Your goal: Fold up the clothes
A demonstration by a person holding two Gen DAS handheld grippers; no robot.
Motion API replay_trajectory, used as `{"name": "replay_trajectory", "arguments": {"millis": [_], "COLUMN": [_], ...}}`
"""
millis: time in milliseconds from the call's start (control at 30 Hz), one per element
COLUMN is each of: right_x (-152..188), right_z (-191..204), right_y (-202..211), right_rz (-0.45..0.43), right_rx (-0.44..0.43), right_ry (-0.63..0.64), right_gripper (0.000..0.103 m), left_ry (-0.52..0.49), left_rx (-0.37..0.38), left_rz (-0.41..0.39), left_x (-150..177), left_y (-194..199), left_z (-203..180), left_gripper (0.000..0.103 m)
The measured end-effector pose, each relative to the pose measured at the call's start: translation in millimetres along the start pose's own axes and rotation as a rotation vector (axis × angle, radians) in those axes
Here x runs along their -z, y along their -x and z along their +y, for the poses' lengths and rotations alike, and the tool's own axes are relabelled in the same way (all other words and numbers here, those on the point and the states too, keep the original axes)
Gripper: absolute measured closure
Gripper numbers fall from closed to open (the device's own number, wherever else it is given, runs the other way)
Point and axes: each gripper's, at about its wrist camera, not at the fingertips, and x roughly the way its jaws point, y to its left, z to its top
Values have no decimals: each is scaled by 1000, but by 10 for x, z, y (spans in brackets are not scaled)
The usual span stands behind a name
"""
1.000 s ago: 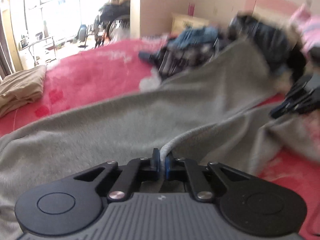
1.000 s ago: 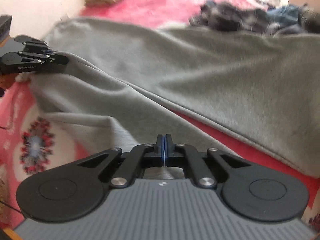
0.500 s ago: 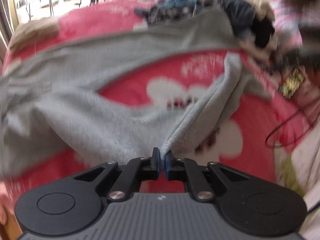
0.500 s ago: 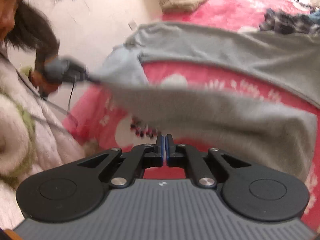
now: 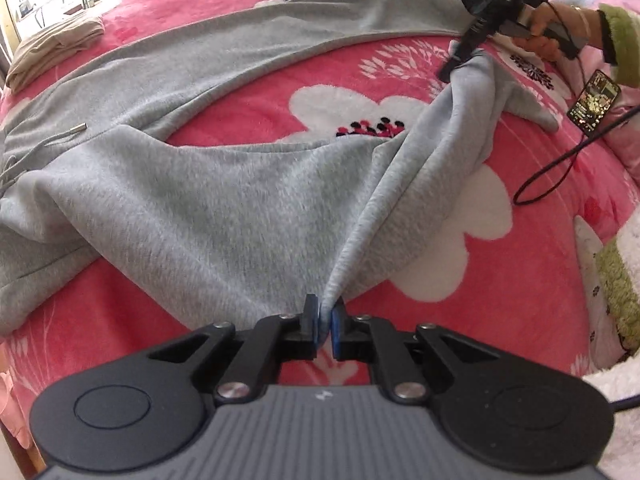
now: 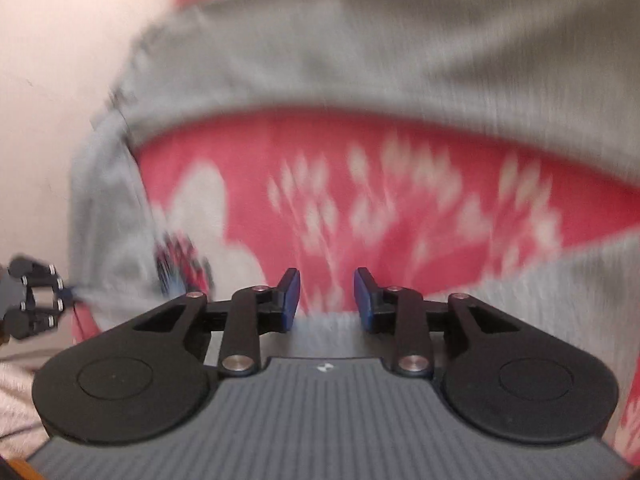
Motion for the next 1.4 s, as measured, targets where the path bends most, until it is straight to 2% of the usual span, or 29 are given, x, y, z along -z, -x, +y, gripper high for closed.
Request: {"name": "replay_trajectory", "arguments": {"millis": [100,200,300,400,500,533,600,700,767,867,967,1033,1100,1133,1200,1300,1400], "right_x": [310,733,1159,1576,1747,1737,1632,1433,1324,1196,1132,1170,1216,1247,1293,1318,1287], "right_z": [64,160,148,158,168,174,170,115,52,-66,-206,-237,-291,-282,-252,-249,-242], "right_y": [66,197,139,-84,-146,-95,115,486,644,784,787,757,790,786,730,638,539], "right_rz": [72,102,172,279,283,268,152,-58,-161,-261,-285,-280,-275,-273,-269,-266,-278], "right_rx": [-19,-39,-88,-80,-84,-98,-158,-253,-275,-243,-222,-221,-211,-199,-176,-168,-169], "right_ry": [33,49,-38,-91,-132,-132,-156,-227,-269,-323,-398,-425,-424,-418,-408,-411,-420], "right_gripper": [74,72,72,72,71,71,71,57,56,54,54,54,54,54,53,53,53], "left_ry": [12,22,18,18,30,27,55,100,113,156,224,280,335,355,392,446,436], "left_rx": [2,21,31,31,24,18,19,20,16,-17,-36,-12,3,6,-1,-54,-196], "left_rz": [3,-6,-9,-8,-12,-25,-70,-168,-246,-346,-373,-364,-390,-401,-441,-492,-431], "left_x": [-3,-30,-67,-82,-100,-114,-174,-358,-541,-854,-1075,-1146,-1136,-1123,-1062,-853,-601], "left_y": [-19,-3,-2,-18,16,53,150,297,377,378,240,178,203,249,378,647,737], "left_z": [40,64,74,86,83,73,93,166,222,331,489,608,690,742,829,941,951], "left_gripper": [95,95,95,95,95,95,95,96,96,95,86,71,65,54,46,42,42]}}
